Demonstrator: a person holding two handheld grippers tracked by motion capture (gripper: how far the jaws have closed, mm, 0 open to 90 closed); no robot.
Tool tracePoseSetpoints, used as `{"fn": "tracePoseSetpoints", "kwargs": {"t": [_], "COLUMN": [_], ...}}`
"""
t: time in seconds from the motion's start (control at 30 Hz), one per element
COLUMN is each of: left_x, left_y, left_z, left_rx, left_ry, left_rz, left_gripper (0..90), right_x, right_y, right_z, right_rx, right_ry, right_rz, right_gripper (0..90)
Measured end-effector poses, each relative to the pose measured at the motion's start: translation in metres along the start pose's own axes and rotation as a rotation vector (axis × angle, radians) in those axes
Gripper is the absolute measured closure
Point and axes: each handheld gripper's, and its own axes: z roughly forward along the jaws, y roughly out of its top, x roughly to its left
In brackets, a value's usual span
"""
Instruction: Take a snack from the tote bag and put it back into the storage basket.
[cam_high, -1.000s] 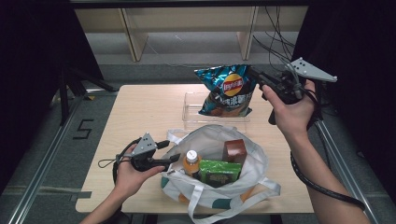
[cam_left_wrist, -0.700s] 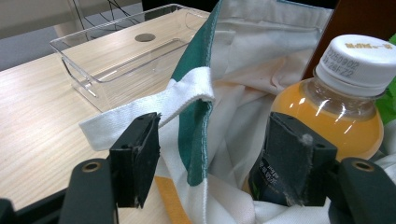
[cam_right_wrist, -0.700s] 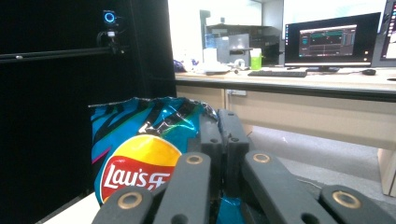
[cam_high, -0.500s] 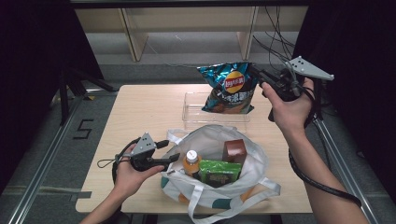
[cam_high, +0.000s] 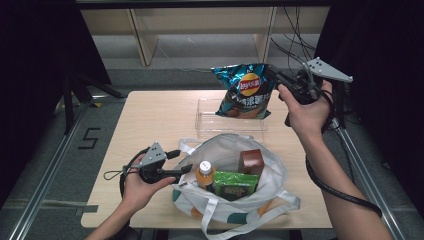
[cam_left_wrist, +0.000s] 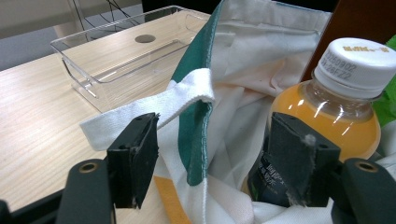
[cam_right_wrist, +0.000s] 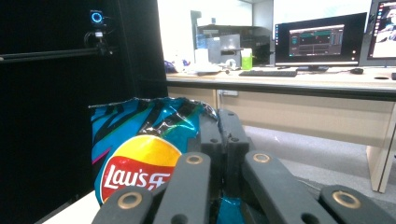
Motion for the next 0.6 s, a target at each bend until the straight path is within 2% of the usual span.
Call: {"fn": "tracePoseSetpoints", "kwargs": {"t": [0.03, 0.07, 0.2, 0.27, 0.33, 0.47, 0.53, 0.6], "left_x": [0.000, 0.000, 0.000, 0.000, 0.000, 0.000, 0.000, 0.000], "left_y": [0.000, 0.000, 0.000, -0.001, -0.001, -0.001, -0.001, 0.000], "left_z": [0.000, 0.000, 0.000, 0.001, 0.001, 0.001, 0.000, 0.000], "left_rx": [-0.001, 0.001, -0.001, -0.001, -0.002, -0.002, -0.003, -0.004], "left_ry": [-0.007, -0.002, -0.007, -0.008, -0.009, -0.008, -0.010, -0.009], "left_rz": [-0.001, -0.001, 0.000, 0.000, 0.000, -0.001, 0.003, -0.001], "left_gripper": [32.7, 32.7, 32.7, 32.7, 32.7, 32.7, 32.7, 32.7], "right_x": [0.000, -0.001, -0.001, -0.003, -0.003, -0.004, -0.003, -0.004], "right_y": [0.000, -0.001, -0.001, -0.002, -0.002, -0.003, -0.003, -0.002], "right_z": [0.001, 0.002, 0.003, 0.006, 0.007, 0.010, 0.011, 0.012], "right_rx": [-0.002, -0.005, 0.008, 0.004, 0.005, 0.001, 0.009, 0.005], "right_ry": [-0.002, -0.004, -0.013, -0.011, -0.016, -0.018, -0.020, -0.023], "right_rz": [0.011, -0.007, 0.012, -0.006, 0.011, -0.008, 0.012, 0.000], "right_gripper": [90.0, 90.0, 90.0, 90.0, 90.0, 90.0, 90.0, 90.0]}}
